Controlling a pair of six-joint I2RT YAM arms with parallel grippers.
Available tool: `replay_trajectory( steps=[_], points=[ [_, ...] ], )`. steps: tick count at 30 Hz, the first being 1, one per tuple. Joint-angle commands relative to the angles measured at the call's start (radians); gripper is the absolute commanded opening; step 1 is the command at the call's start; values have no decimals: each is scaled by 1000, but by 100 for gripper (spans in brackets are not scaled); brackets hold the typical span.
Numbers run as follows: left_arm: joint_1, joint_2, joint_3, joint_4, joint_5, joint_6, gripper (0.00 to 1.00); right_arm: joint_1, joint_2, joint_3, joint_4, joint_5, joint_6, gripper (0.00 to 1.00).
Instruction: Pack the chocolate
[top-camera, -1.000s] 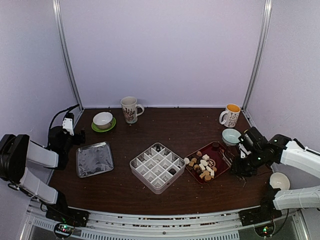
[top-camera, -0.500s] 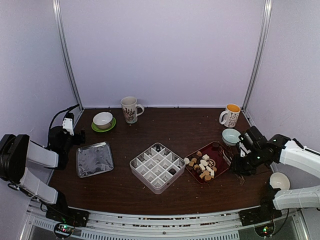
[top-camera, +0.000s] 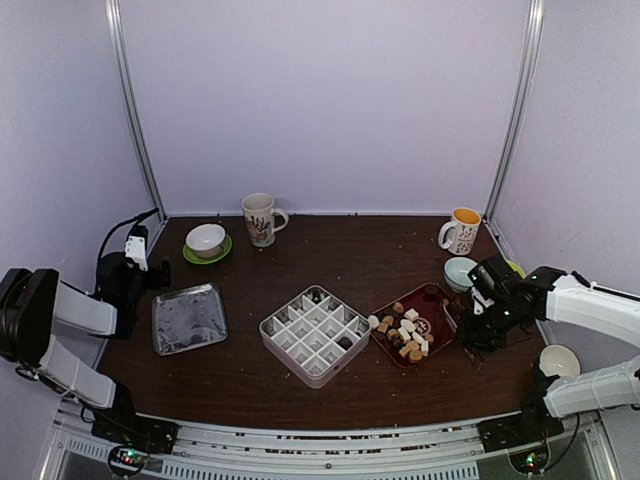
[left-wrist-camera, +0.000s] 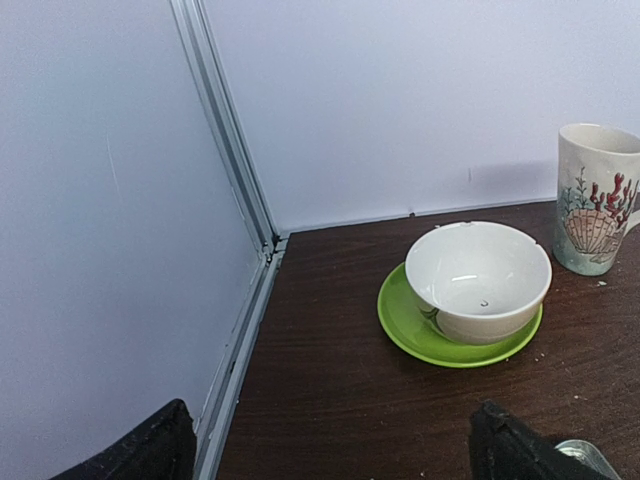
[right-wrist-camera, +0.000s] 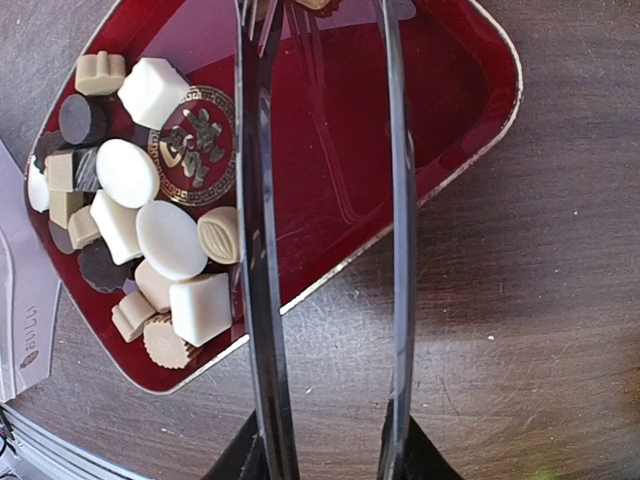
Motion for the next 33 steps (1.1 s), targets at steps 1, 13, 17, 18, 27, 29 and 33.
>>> replay_trajectory(
  steps=[1,13,17,18,27,29,33],
  points=[
    [8,6,-1,60,0,-3,98,-23,29,18,32,12,-27,36],
    [7,6,-1,59,0,-3,98,-52,109,65,34,-7,-87,30],
    [9,6,-1,60,0,-3,98,-52,97,72,25,-11,-95,26],
    [8,6,-1,60,0,-4,98,-52,94,73,23,-19,-101,24],
    [8,6,-1,60,-1,-3,98,-52,54,109,-36,-47,-167,16],
    [8,6,-1,59,0,-3,98,-52,42,120,-51,-51,-174,16],
    [9,6,-1,59,0,-4,98,-50,15,139,-67,-81,-192,15]
  ],
)
